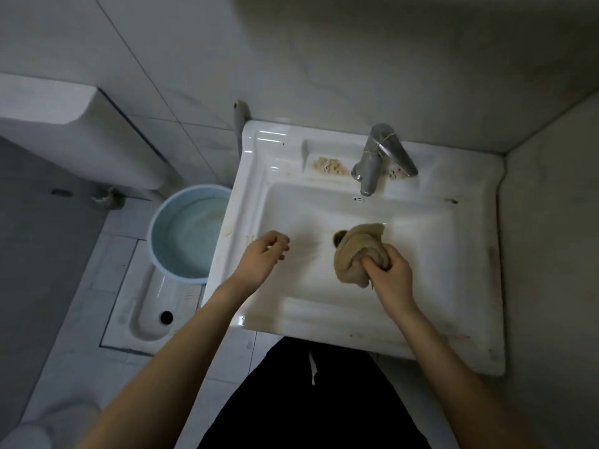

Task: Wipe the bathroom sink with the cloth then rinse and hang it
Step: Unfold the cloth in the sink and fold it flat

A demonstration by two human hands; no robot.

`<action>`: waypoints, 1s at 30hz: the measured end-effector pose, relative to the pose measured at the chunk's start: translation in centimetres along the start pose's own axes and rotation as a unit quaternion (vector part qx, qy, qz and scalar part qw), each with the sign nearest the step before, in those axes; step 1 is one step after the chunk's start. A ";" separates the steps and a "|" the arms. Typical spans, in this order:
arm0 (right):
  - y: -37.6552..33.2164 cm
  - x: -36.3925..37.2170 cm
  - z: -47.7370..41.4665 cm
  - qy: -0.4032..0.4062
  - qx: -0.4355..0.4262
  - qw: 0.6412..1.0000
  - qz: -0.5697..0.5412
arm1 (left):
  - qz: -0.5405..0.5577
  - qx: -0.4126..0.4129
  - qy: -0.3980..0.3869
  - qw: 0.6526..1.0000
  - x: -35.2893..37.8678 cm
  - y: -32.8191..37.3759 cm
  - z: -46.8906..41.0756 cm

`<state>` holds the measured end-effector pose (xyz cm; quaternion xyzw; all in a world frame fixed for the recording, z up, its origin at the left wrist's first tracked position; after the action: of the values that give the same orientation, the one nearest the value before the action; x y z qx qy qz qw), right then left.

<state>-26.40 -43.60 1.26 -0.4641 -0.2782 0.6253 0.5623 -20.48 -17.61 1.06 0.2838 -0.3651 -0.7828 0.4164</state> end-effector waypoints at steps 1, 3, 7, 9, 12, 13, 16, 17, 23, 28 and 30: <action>0.4 0.0 -1.0 -0.005 -0.003 1.000 0.008 | 0.002 -0.004 0.000 1.000 0.5 0.0 -1.3; 1.6 0.4 -3.2 -0.021 -0.009 0.999 0.035 | 0.009 -0.016 -0.002 1.000 1.8 -0.3 -4.0; 4.8 2.1 -6.9 -0.081 -0.019 0.993 0.086 | 0.016 -0.068 -0.037 0.997 5.8 -2.4 -9.3; 7.0 2.9 -8.2 -0.108 -0.011 0.986 0.124 | 0.010 -0.096 -0.058 0.994 7.8 -3.6 -11.5; 9.7 4.2 -9.8 -0.205 0.002 0.960 0.193 | -0.051 -0.104 -0.062 0.991 9.9 -4.8 -14.2; 10.5 4.4 -10.1 -0.234 0.009 0.951 0.200 | -0.071 -0.104 -0.063 0.990 10.4 -5.1 -14.9; 11.9 3.6 -11.4 -0.220 0.037 0.960 0.168 | -0.148 -0.098 -0.042 0.983 11.0 -6.0 -16.7; 12.1 2.8 -12.1 -0.177 0.035 0.971 0.156 | -0.164 -0.095 -0.029 0.981 11.0 -6.4 -17.2; 12.6 3.2 -15.3 -0.143 -0.028 0.931 0.336 | -0.224 -0.068 0.001 0.972 10.6 -7.6 -18.9; 12.0 3.1 -15.0 -0.161 -0.026 0.964 0.210 | -0.081 -0.043 -0.007 0.996 10.8 -6.7 -17.3; 10.9 1.9 -14.2 -0.143 -0.030 0.980 0.137 | 0.009 -0.034 -0.013 0.999 10.4 -5.9 -16.3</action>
<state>-18.45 -46.58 -14.64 -0.4199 -0.3085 0.7478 0.4115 -16.07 -29.70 -14.51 0.2565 -0.3464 -0.7943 0.4281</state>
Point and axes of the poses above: each hand's wrist, its own z-axis away from the middle knuckle, its own x-axis out of the palm, y = z × x, the point moved 6 cm from there along -z, towards the middle knuckle, and after that the axes turned 13 degrees about -y, right-handed, at the moved point
